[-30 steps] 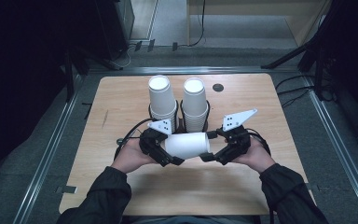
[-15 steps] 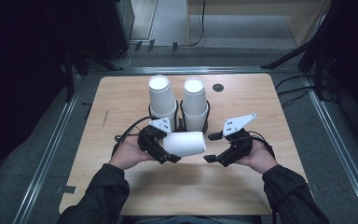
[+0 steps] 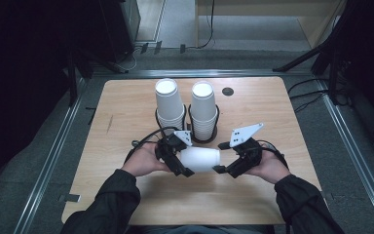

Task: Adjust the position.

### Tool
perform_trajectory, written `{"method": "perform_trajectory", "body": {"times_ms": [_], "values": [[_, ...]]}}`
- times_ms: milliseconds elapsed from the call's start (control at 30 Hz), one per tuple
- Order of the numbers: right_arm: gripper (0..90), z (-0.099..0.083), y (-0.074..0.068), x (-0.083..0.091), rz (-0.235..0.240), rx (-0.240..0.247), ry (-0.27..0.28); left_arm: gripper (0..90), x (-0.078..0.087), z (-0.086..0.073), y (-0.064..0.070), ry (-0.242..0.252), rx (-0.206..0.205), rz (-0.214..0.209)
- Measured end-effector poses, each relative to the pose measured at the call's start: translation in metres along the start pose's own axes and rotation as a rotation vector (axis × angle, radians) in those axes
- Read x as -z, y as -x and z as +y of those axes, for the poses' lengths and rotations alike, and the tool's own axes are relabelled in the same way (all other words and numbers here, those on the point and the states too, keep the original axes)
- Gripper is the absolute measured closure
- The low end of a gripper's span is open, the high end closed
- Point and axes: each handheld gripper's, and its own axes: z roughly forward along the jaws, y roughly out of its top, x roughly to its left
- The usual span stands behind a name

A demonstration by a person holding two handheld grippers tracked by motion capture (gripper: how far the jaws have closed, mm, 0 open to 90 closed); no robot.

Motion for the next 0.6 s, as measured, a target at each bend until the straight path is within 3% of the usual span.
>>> {"method": "perform_trajectory", "body": {"times_ms": [133, 233, 500, 600], "values": [[18.3, 0.000, -0.001, -0.004, 0.010, 0.006, -0.021, 15.6, -0.005, 0.002, 0.001, -0.024, 0.000, 0.000], [18.3, 0.001, -0.003, -0.011, -0.008, 0.033, -0.054, 15.6, -0.008, 0.003, 0.002, -0.029, -0.001, -0.009], [17.6, 0.006, -0.007, -0.033, 0.026, 0.074, -0.121, 15.1, -0.011, 0.006, 0.005, -0.051, -0.011, 0.004], [18.9, 0.009, -0.009, -0.038, -0.002, 0.102, -0.145, 14.3, -0.013, 0.006, 0.005, -0.063, -0.012, 0.012]]}}
